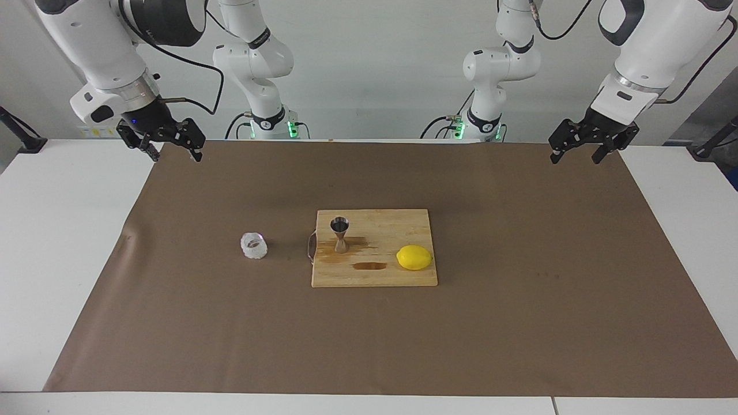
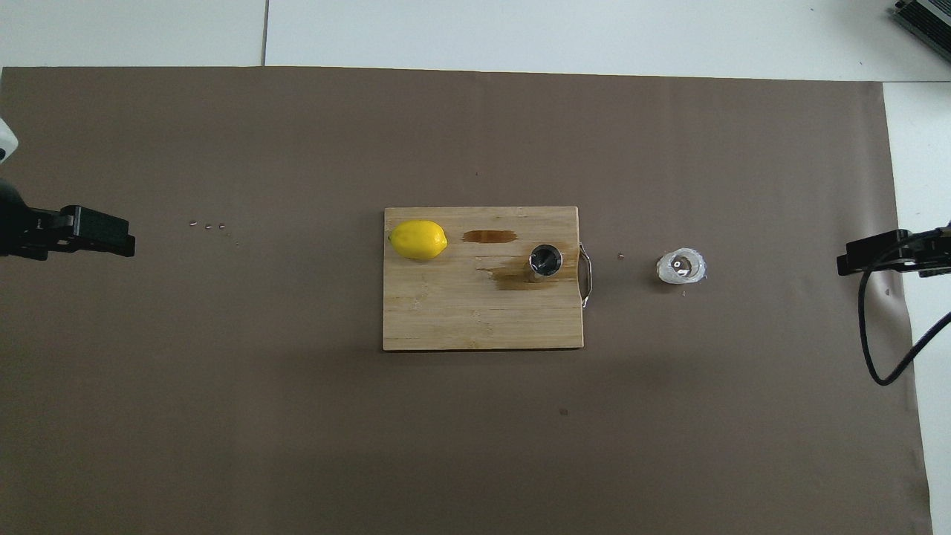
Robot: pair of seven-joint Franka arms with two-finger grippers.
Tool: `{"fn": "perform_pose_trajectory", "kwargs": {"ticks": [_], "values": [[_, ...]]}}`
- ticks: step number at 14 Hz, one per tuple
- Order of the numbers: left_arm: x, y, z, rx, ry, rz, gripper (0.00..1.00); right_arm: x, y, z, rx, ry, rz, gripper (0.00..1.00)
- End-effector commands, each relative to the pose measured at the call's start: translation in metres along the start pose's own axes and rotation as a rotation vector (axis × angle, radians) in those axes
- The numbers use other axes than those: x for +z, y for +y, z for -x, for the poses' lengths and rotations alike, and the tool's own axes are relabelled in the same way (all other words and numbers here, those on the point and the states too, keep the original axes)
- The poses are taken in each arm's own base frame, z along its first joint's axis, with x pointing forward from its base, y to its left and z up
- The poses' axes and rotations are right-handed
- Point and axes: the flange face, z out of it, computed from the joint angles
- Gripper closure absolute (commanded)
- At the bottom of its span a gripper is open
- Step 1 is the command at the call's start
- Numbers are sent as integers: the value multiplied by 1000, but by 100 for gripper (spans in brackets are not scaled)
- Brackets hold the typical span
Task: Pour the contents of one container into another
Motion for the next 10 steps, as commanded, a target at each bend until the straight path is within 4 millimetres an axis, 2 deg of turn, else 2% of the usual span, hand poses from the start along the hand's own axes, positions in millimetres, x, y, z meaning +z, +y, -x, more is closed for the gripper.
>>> {"fn": "perform_pose_trajectory", "kwargs": {"ticks": [1, 10], "values": [[-1, -3, 9, 2, -6, -23, 0, -8, 3, -1, 24, 10, 13, 0], [-1, -3, 9, 2, -6, -23, 0, -8, 9, -4, 42, 36, 6, 0]]}}
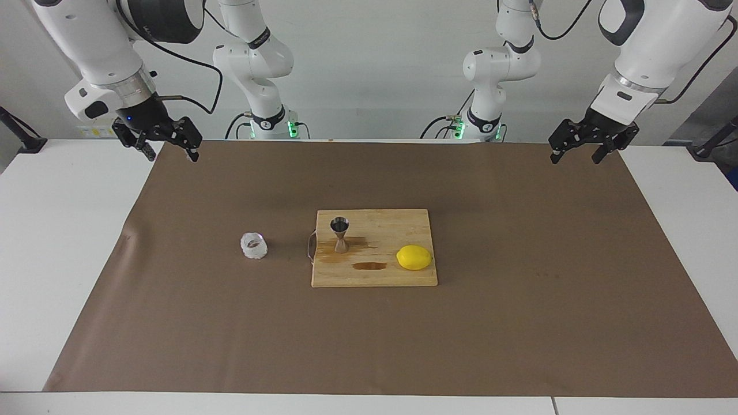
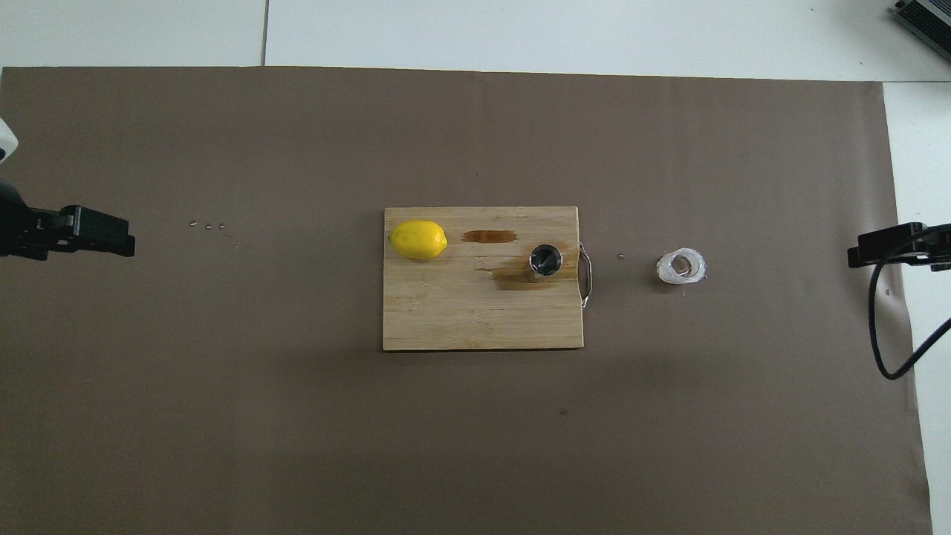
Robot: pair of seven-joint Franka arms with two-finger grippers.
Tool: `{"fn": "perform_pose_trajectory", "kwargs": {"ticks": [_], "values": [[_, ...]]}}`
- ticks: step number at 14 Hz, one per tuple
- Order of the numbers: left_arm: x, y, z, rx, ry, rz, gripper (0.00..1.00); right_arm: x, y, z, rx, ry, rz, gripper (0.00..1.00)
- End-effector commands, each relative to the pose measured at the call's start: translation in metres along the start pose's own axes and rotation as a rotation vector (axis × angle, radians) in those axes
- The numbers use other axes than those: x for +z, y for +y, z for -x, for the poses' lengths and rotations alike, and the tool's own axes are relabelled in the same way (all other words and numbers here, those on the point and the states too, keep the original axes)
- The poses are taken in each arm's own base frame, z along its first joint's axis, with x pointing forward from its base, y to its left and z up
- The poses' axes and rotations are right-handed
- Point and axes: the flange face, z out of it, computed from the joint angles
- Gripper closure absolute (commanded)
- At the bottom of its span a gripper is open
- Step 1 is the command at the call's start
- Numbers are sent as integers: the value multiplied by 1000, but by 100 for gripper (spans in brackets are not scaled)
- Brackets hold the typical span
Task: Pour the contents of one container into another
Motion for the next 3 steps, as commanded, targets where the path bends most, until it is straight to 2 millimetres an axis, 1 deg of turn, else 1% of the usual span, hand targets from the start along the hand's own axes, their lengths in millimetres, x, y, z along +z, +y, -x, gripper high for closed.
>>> {"fn": "perform_pose_trajectory", "kwargs": {"ticks": [1, 3], "values": [[-1, -3, 9, 2, -6, -23, 0, -1, 0, -3, 20, 10, 5, 0], [-1, -3, 9, 2, -6, -23, 0, -2, -2, -3, 17, 14, 5, 0]]}}
